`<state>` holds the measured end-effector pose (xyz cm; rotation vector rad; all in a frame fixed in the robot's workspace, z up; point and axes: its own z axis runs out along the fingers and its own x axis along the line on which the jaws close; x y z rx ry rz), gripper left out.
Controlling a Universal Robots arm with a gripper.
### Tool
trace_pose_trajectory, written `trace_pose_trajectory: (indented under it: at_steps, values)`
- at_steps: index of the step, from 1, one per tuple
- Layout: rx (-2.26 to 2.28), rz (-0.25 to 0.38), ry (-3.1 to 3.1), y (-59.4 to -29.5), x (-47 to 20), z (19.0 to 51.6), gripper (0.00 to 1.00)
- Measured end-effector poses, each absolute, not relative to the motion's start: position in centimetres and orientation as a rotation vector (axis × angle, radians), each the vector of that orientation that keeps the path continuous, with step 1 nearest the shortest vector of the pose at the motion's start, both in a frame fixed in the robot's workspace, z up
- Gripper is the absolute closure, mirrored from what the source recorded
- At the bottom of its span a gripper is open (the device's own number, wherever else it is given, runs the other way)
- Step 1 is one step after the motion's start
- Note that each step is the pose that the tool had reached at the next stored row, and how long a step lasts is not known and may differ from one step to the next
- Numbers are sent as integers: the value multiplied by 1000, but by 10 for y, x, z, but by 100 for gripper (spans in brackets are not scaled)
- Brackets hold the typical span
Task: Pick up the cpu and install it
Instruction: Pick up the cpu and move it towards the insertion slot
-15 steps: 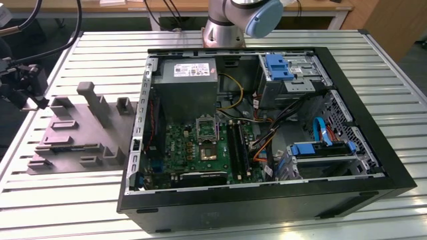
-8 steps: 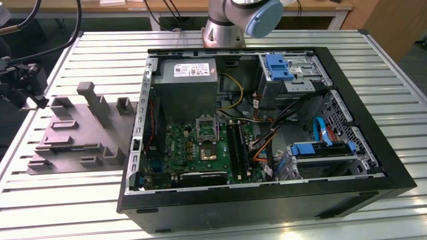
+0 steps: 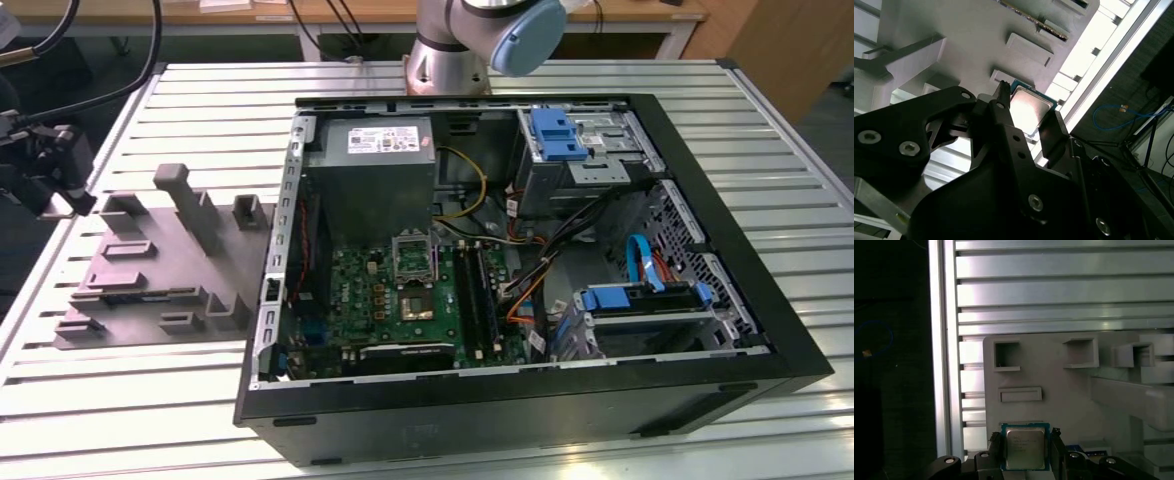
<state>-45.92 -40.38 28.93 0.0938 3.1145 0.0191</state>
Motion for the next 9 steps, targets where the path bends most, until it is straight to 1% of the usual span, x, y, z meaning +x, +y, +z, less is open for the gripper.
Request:
trace_pose_trajectory:
  at_steps: [9]
  values:
    - [94,19,3115,-404,-459,292,53]
